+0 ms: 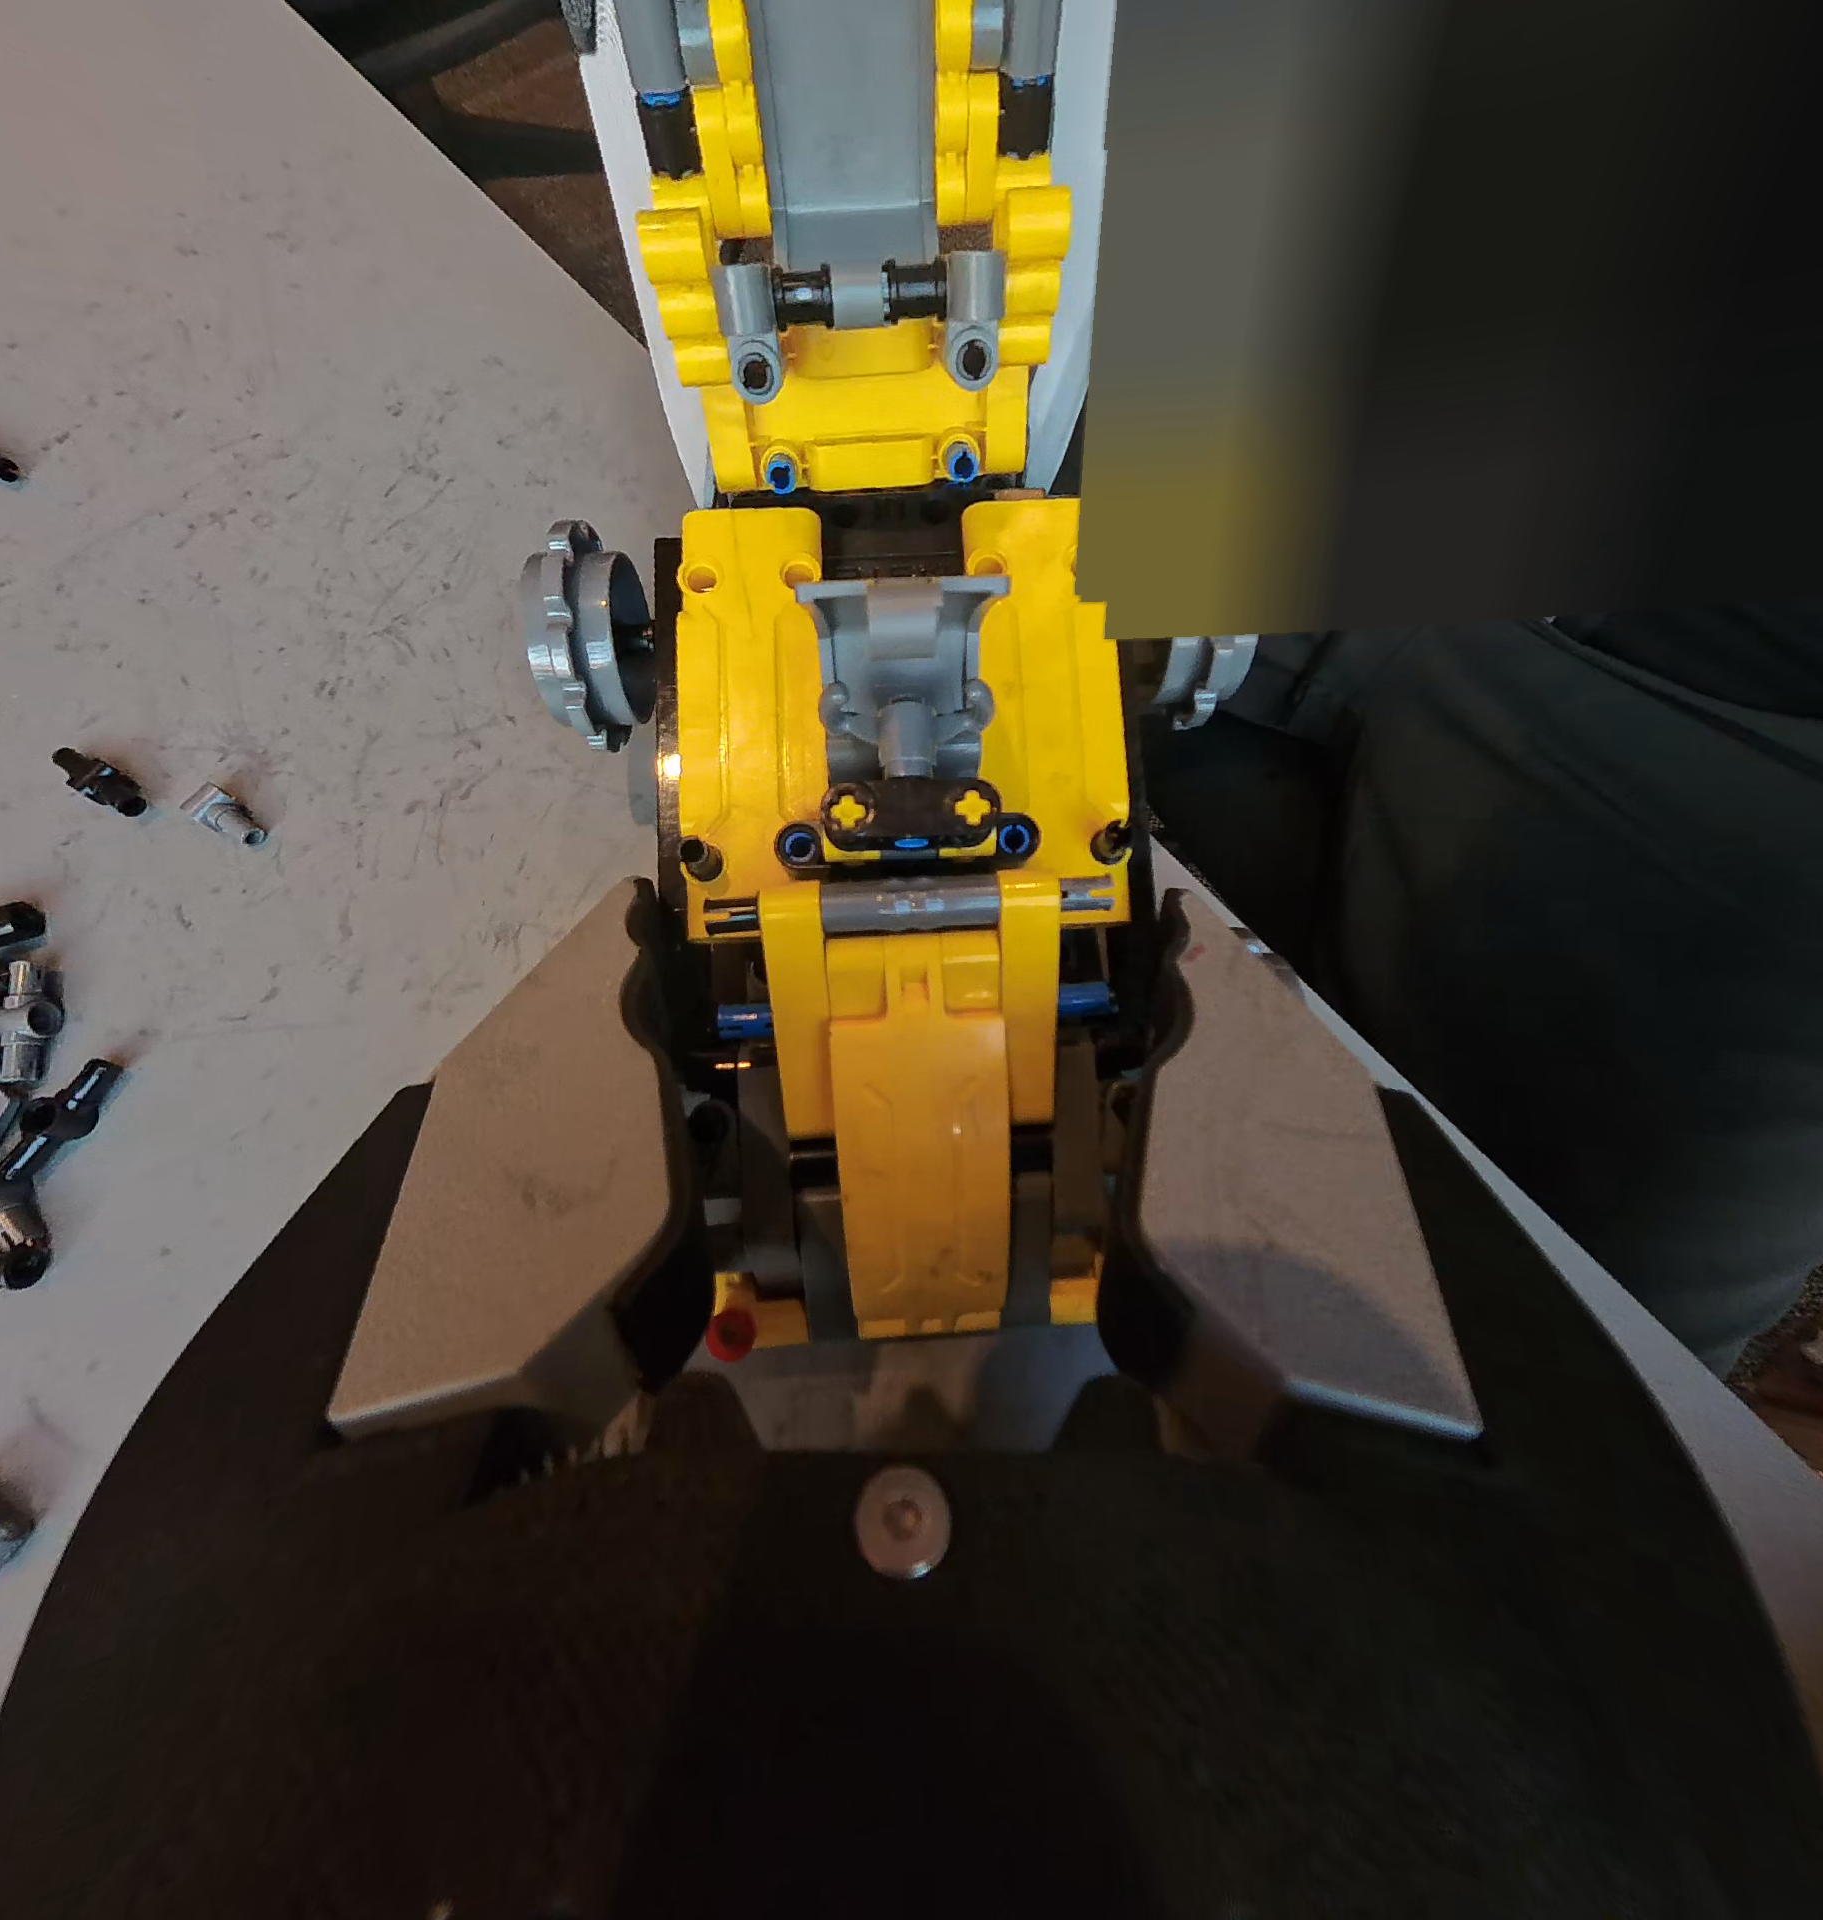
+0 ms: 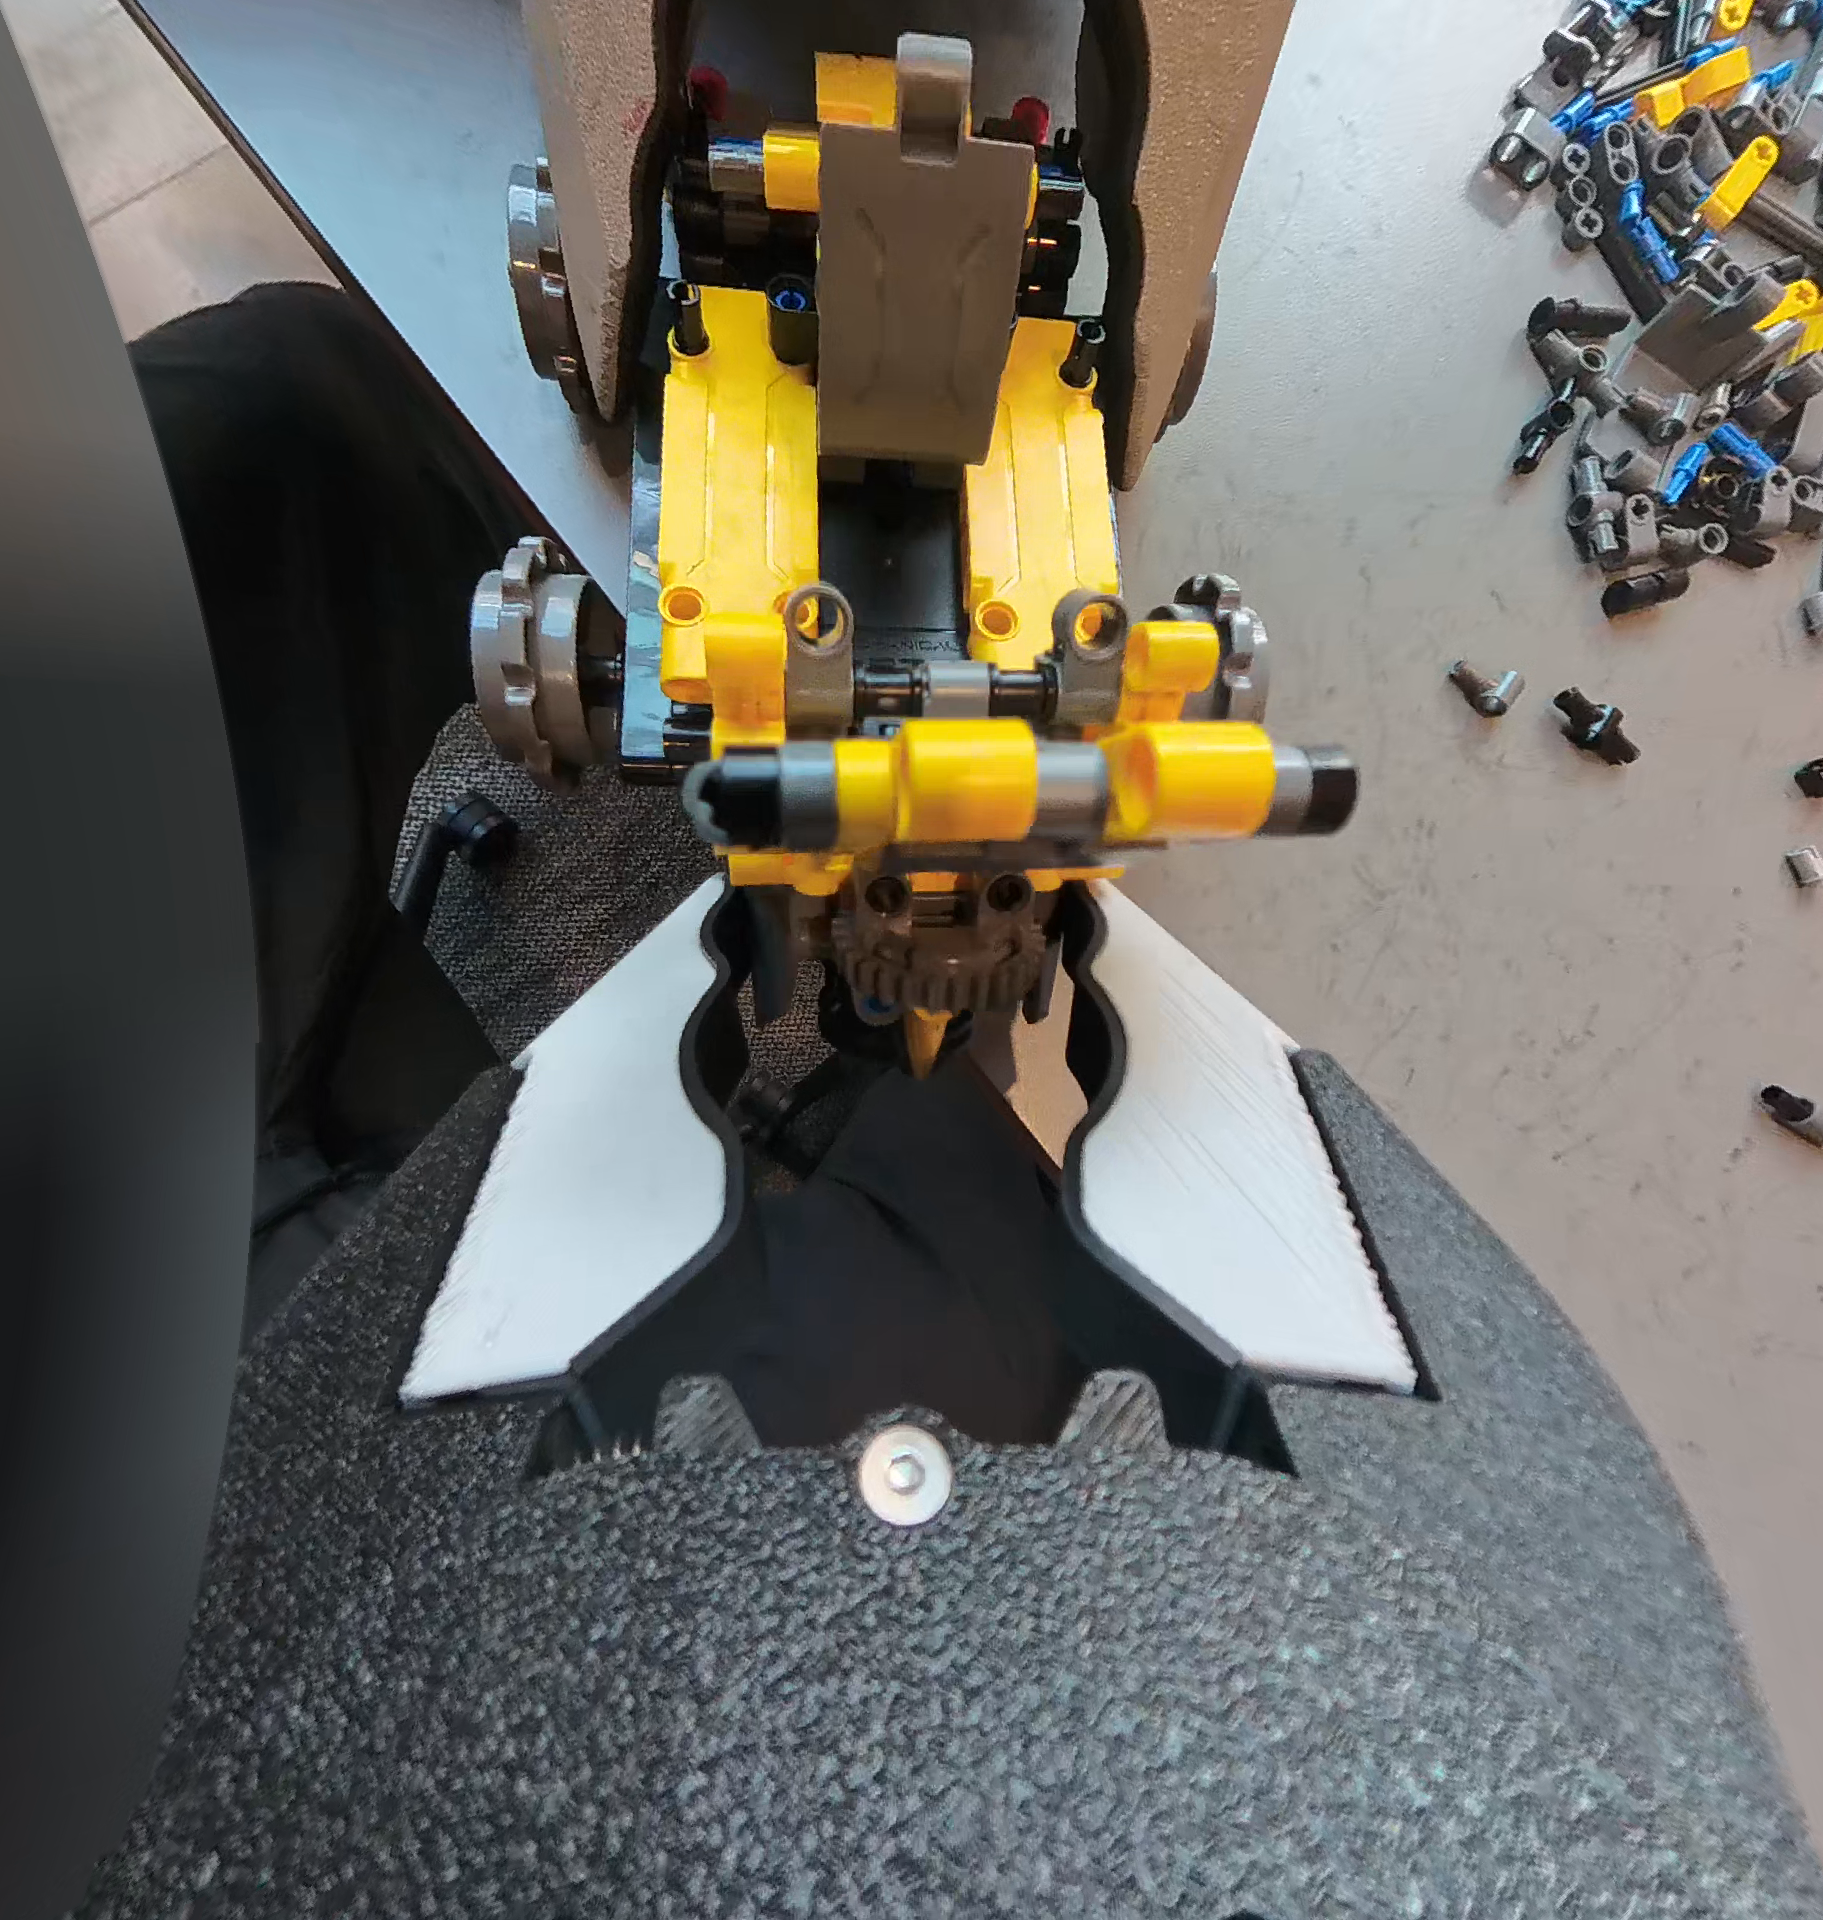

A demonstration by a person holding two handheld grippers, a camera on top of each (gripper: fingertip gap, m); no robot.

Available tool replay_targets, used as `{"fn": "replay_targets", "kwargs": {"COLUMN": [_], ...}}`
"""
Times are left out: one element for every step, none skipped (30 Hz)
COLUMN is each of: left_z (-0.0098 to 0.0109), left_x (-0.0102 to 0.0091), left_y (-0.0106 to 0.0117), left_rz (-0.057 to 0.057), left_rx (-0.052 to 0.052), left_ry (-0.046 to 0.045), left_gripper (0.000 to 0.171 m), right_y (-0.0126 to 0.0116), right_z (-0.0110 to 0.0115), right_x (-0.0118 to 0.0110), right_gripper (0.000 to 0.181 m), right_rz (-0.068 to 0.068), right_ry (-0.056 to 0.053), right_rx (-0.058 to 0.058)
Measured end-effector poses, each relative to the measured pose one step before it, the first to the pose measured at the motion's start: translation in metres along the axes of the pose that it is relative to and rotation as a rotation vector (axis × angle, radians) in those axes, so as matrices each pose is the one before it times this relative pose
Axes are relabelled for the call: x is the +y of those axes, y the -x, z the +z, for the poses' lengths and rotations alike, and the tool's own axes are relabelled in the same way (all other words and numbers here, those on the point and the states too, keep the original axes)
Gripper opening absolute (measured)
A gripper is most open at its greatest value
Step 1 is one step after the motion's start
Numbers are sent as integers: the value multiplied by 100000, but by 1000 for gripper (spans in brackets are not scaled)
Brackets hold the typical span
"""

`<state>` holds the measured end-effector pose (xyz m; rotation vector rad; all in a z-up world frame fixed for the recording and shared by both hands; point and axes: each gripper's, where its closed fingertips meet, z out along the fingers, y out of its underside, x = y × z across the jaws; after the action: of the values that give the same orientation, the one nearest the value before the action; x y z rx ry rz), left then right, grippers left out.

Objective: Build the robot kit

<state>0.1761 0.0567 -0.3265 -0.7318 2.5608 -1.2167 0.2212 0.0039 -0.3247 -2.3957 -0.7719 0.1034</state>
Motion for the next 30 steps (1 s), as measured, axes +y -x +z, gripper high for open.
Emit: {"fn": "replay_targets", "kwargs": {"left_z": [3, -12, -3, -5, 7, 2, 6, -3, 0, 3, -8, 2, 6, 2, 6, 8, 0, 18, 42, 30, 20, 34, 38, 5, -16, -4, -14, -58, -52, -50], "left_x": [1, -4, -7, 2, -2, -3, 1, -2, 1, 3, 0, 4, 0, 9, 8, 3, 0, 0, 1, 24, 19, 2, -16, -23, -24, -1, -89, -164, -184, -210], "left_y": [-4, 5, -5, 8, 2, -1, 6, 5, 1, -1, 8, -6, 5, 6, 3, 3, 7, 5, -1, 20, 27, 14, -11, 15, 47, 36, 21, 23, 68, 68], "left_rz": [2, 12, 8, -23, -48, -29, -34, -29, -14, -20, -16, -12, -9, -27, -21, -28, -43, -135, -98, -217, -403, -278, -318, -579, -649, -647, -524, -171, 311, 308], "left_rx": [8, 20, 13, -31, -14, -6, -24, -12, -15, -41, -5, -3, -14, -32, -44, -52, -84, -208, -169, -499, -492, -182, 89, 56, -211, -172, -73, -208, -690, -846], "left_ry": [-110, -168, -112, -23, 50, -25, -89, -52, 5, 58, 83, 65, 64, 125, 157, 125, 156, 334, 771, 1111, 1149, 768, 244, 319, 416, 523, 129, -343, -388, -537], "left_gripper": [92, 91, 91, 91, 91, 91, 91, 91, 91, 91, 91, 92, 91, 91, 91, 91, 91, 92, 91, 91, 92, 92, 92, 93, 94, 94, 94, 94, 94, 95], "right_y": [33, 34, 7, -3, -4, 3, -3, 15, 14, -10, 5, -9, 5, 1, -3, 3, 8, 44, 29, -78, -72, -16, -18, -25, -81, -98, -52, -62, -56, -5], "right_z": [-54, -42, -7, 4, -12, -29, -36, -51, -39, -47, -19, -12, -2, 20, 9, 5, -6, -6, -9, 14, 56, 105, 120, 92, 61, 112, 185, 207, 148, 16], "right_x": [-55, -48, -4, 0, 5, -11, -42, -56, -49, -56, -19, -33, 33, 40, 31, 24, 25, -5, -71, 66, 93, 124, 190, 155, 105, 158, 219, 230, 71, -81], "right_gripper": [60, 59, 60, 60, 60, 59, 59, 59, 59, 59, 59, 60, 59, 59, 59, 59, 59, 59, 59, 59, 59, 59, 59, 59, 59, 59, 59, 60, 60, 60], "right_rz": [-23, 137, 30, -67, 3, -53, -46, 121, 108, -20, -77, -264, -357, -305, -257, -153, -272, -606, -564, -841, -437, 259, 850, 577, -26, 25, -35, -431, -116, 568], "right_ry": [-159, -94, 58, 126, 89, -40, -176, -229, -91, -29, 227, 199, 613, 677, 525, 578, 713, 681, 361, 1102, 671, 193, -3, -340, -461, 51, 775, 810, -184, -1044], "right_rx": [-161, -221, -81, -31, -78, -90, -56, -177, -185, 30, 62, 186, 240, 234, 301, 161, 73, -26, 225, 683, 449, -298, -509, -278, 344, 327, -185, 29, 123, -585]}}
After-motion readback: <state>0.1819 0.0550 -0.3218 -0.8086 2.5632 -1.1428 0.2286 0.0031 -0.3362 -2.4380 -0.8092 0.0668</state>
